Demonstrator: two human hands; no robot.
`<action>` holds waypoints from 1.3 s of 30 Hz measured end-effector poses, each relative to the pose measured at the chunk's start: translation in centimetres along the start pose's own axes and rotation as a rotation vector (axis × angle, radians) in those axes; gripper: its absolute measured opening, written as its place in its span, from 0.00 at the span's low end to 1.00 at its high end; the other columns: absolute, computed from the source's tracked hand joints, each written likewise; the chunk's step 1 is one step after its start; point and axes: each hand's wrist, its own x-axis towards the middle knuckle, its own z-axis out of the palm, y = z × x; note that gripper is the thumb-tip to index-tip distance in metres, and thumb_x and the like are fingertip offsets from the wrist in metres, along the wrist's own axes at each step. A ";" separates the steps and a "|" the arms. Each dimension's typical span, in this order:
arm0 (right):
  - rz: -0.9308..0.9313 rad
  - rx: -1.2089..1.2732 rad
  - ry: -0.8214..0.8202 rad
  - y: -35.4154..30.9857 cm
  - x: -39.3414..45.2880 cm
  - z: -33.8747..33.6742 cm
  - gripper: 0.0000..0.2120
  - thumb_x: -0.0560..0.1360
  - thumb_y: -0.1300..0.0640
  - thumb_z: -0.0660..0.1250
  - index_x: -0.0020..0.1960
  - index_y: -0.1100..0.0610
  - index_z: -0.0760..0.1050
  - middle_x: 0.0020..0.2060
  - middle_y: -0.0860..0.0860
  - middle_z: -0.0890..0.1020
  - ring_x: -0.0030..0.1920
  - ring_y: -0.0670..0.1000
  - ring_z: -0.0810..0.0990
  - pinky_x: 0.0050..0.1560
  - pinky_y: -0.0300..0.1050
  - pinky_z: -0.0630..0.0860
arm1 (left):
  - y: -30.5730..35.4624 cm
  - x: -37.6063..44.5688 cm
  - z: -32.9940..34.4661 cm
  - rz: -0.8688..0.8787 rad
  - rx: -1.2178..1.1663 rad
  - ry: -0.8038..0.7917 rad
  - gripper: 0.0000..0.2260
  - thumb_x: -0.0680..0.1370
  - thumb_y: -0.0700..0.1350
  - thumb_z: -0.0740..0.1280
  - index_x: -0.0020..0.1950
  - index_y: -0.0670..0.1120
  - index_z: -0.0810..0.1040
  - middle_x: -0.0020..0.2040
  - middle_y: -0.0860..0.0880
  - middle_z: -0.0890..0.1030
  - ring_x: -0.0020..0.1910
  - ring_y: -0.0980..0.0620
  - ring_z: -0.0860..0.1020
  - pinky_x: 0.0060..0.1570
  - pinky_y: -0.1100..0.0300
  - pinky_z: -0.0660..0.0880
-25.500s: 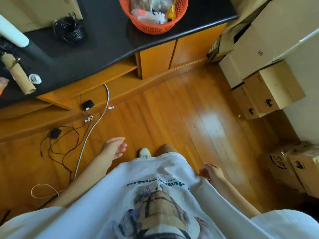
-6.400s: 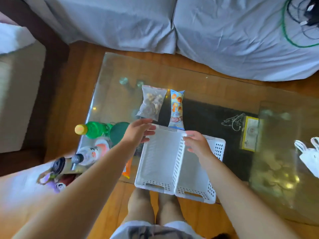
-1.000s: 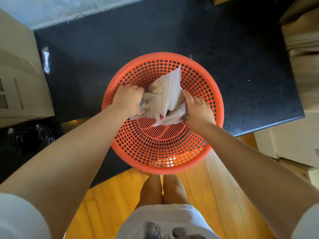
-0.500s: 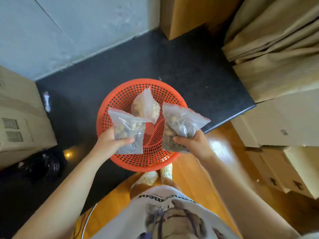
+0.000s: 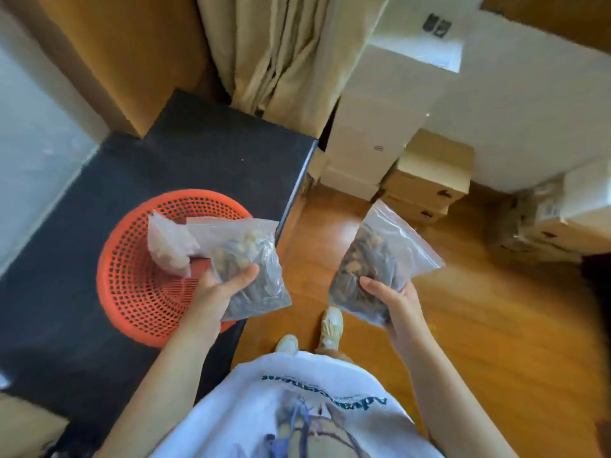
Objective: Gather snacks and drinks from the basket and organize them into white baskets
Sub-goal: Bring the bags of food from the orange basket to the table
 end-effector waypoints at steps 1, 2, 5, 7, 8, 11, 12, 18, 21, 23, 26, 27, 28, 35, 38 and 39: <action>-0.024 0.051 0.051 0.2 -1.2 -1.2 0.24 0.60 0.63 0.75 0.52 0.49 0.73 0.40 0.46 0.85 0.43 0.48 0.85 0.38 0.42 0.80 | 0.1 -0.1 1.2 -0.002 0.044 -0.042 0.34 0.51 0.58 0.80 0.54 0.48 0.79 0.49 0.51 0.85 0.52 0.50 0.82 0.55 0.54 0.75; -0.048 0.096 0.104 0.4 -2.4 -2.4 0.24 0.60 0.62 0.75 0.52 0.49 0.74 0.40 0.46 0.86 0.44 0.49 0.85 0.38 0.42 0.80 | 0.2 -0.3 2.5 0.000 0.082 -0.089 0.37 0.50 0.60 0.80 0.55 0.48 0.79 0.50 0.51 0.84 0.52 0.51 0.82 0.54 0.56 0.75; -0.106 0.209 0.242 1.2 -5.9 -5.7 0.27 0.59 0.56 0.76 0.57 0.49 0.74 0.48 0.50 0.85 0.50 0.52 0.84 0.46 0.47 0.81 | 0.0 -0.8 6.5 -0.005 0.180 -0.260 0.38 0.51 0.59 0.81 0.57 0.48 0.77 0.52 0.50 0.84 0.51 0.52 0.82 0.49 0.61 0.77; -0.135 0.269 0.342 1.9 -8.5 -8.0 0.30 0.59 0.53 0.78 0.60 0.51 0.74 0.52 0.53 0.84 0.53 0.54 0.83 0.52 0.52 0.80 | -0.4 -1.4 9.7 -0.022 0.246 -0.381 0.30 0.56 0.51 0.81 0.56 0.48 0.78 0.51 0.49 0.84 0.52 0.49 0.82 0.49 0.59 0.77; -0.154 0.285 0.394 2.3 -9.9 -9.2 0.30 0.60 0.52 0.78 0.61 0.52 0.75 0.53 0.54 0.83 0.54 0.55 0.82 0.53 0.53 0.79 | -0.7 -1.9 11.5 -0.029 0.283 -0.433 0.26 0.58 0.47 0.80 0.54 0.49 0.78 0.49 0.50 0.84 0.52 0.49 0.81 0.49 0.59 0.77; -0.191 0.331 0.573 3.8 -13.8 -12.2 0.30 0.59 0.48 0.76 0.60 0.52 0.76 0.51 0.51 0.84 0.53 0.54 0.83 0.49 0.48 0.81 | -2.1 -3.7 16.4 -0.031 0.373 -0.607 0.21 0.60 0.45 0.77 0.51 0.52 0.78 0.45 0.55 0.85 0.47 0.55 0.83 0.42 0.65 0.78; -0.203 0.348 0.636 4.5 -15.3 -13.3 0.31 0.59 0.47 0.75 0.60 0.52 0.76 0.51 0.51 0.85 0.52 0.53 0.83 0.47 0.45 0.81 | -2.8 -4.6 18.1 -0.033 0.396 -0.669 0.21 0.60 0.43 0.78 0.50 0.53 0.78 0.44 0.55 0.85 0.46 0.57 0.83 0.40 0.67 0.78; -0.225 0.473 0.952 9.5 -24.9 -20.0 0.24 0.61 0.50 0.74 0.56 0.53 0.78 0.48 0.49 0.85 0.48 0.51 0.84 0.46 0.45 0.82 | -9.2 -12.7 27.1 -0.106 0.541 -0.914 0.20 0.62 0.46 0.78 0.51 0.52 0.77 0.43 0.55 0.86 0.44 0.55 0.84 0.37 0.66 0.78; -0.227 0.536 1.090 12.5 -29.9 -23.4 0.20 0.59 0.48 0.74 0.51 0.49 0.79 0.43 0.45 0.86 0.46 0.49 0.85 0.44 0.44 0.82 | -13.3 -17.9 30.6 -0.139 0.625 -1.003 0.20 0.61 0.49 0.76 0.51 0.54 0.77 0.43 0.56 0.85 0.43 0.56 0.84 0.36 0.67 0.78; -0.226 0.583 1.176 14.7 -33.7 -25.9 0.19 0.58 0.47 0.74 0.49 0.47 0.78 0.45 0.45 0.85 0.48 0.50 0.84 0.48 0.48 0.82 | -16.5 -21.9 32.9 -0.164 0.673 -1.064 0.20 0.62 0.49 0.76 0.51 0.53 0.76 0.43 0.56 0.85 0.43 0.56 0.84 0.35 0.67 0.78; -0.225 0.632 1.285 17.5 -38.9 -29.4 0.20 0.58 0.47 0.74 0.49 0.46 0.77 0.47 0.44 0.84 0.51 0.49 0.83 0.51 0.50 0.80 | -20.9 -27.8 35.9 -0.190 0.744 -1.141 0.26 0.59 0.52 0.77 0.54 0.51 0.77 0.45 0.52 0.85 0.45 0.52 0.84 0.37 0.64 0.78; -0.230 0.645 1.324 18.3 -40.7 -30.8 0.20 0.58 0.47 0.74 0.49 0.46 0.77 0.46 0.43 0.84 0.50 0.48 0.82 0.51 0.48 0.80 | -22.3 -29.8 37.0 -0.193 0.765 -1.169 0.29 0.56 0.54 0.78 0.55 0.49 0.76 0.47 0.50 0.85 0.46 0.51 0.84 0.39 0.63 0.78; -0.233 0.660 1.358 19.1 -42.4 -32.1 0.18 0.58 0.48 0.74 0.47 0.46 0.77 0.44 0.43 0.85 0.49 0.48 0.83 0.51 0.48 0.79 | -23.7 -31.7 38.2 -0.192 0.787 -1.195 0.32 0.54 0.56 0.77 0.56 0.48 0.76 0.48 0.48 0.85 0.47 0.50 0.84 0.41 0.61 0.78; -0.232 0.754 1.509 24.0 -49.8 -38.2 0.14 0.61 0.49 0.74 0.45 0.45 0.76 0.37 0.36 0.83 0.39 0.36 0.82 0.33 0.30 0.75 | -30.1 -40.3 44.0 -0.192 0.906 -1.336 0.29 0.60 0.48 0.79 0.58 0.43 0.76 0.46 0.46 0.84 0.45 0.49 0.84 0.36 0.63 0.78; -0.230 0.811 1.561 25.9 -51.5 -40.3 0.11 0.65 0.52 0.74 0.44 0.45 0.75 0.33 0.31 0.82 0.36 0.31 0.80 0.28 0.27 0.73 | -32.7 -42.4 46.3 -0.205 0.954 -1.379 0.27 0.62 0.49 0.76 0.58 0.43 0.76 0.48 0.44 0.84 0.47 0.46 0.83 0.39 0.61 0.79; -0.229 0.829 1.577 26.4 -51.9 -41.0 0.10 0.65 0.53 0.74 0.44 0.45 0.75 0.34 0.30 0.82 0.36 0.30 0.79 0.28 0.27 0.73 | -33.5 -43.1 47.2 -0.212 0.969 -1.390 0.28 0.61 0.49 0.77 0.58 0.43 0.76 0.49 0.43 0.84 0.48 0.46 0.83 0.40 0.60 0.79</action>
